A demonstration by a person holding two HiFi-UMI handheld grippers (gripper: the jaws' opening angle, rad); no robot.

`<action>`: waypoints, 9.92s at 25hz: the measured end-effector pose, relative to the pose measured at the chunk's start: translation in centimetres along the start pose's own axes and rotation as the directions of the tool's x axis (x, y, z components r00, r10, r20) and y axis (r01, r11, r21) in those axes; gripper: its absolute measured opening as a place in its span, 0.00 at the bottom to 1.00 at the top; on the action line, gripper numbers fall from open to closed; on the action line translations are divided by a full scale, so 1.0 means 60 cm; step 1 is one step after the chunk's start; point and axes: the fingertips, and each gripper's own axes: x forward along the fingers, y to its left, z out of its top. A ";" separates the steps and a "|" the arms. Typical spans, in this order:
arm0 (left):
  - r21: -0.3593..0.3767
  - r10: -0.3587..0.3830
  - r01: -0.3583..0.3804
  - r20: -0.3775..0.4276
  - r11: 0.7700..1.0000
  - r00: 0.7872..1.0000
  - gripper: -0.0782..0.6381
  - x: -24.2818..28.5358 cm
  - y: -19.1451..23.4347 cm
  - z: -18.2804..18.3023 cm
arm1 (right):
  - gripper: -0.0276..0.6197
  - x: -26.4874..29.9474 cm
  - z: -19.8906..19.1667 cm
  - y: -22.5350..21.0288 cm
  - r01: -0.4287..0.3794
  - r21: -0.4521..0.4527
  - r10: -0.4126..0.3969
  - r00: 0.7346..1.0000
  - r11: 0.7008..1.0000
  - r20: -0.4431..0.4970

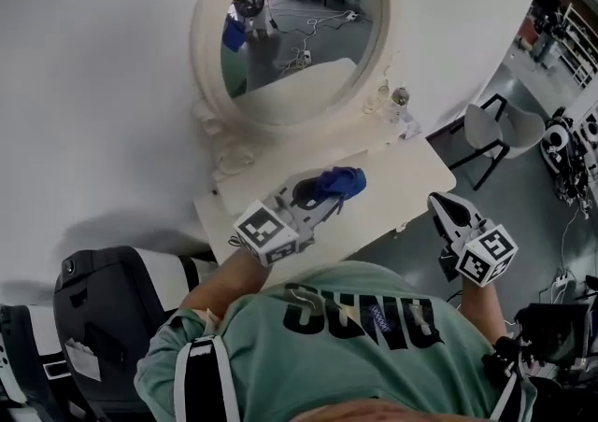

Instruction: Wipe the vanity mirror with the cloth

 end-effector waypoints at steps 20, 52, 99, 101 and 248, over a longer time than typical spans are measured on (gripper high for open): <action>0.935 0.929 -0.257 0.300 -0.243 0.215 0.22 0.041 0.420 0.376 | 0.05 0.242 0.096 -0.269 -0.445 -0.168 0.457 0.889 0.879 0.039; 0.904 0.998 0.426 -0.016 0.041 -0.063 0.21 -0.153 0.518 -0.039 | 0.05 0.327 0.023 -0.155 -0.553 -0.110 0.544 0.833 0.826 -0.103; 0.960 0.973 -0.159 0.232 -0.231 -0.014 0.22 -0.056 0.509 0.298 | 0.05 0.281 0.050 -0.155 -0.503 -0.145 0.502 0.864 0.852 -0.050; 0.954 0.964 -0.139 0.265 -0.267 -0.030 0.22 -0.062 0.503 0.304 | 0.05 0.282 0.052 -0.154 -0.503 -0.149 0.501 0.864 0.851 -0.054; 0.969 0.946 -0.018 0.244 -0.246 0.215 0.19 0.103 0.524 0.132 | 0.05 0.318 0.021 -0.182 -0.493 -0.095 0.486 0.869 0.865 -0.086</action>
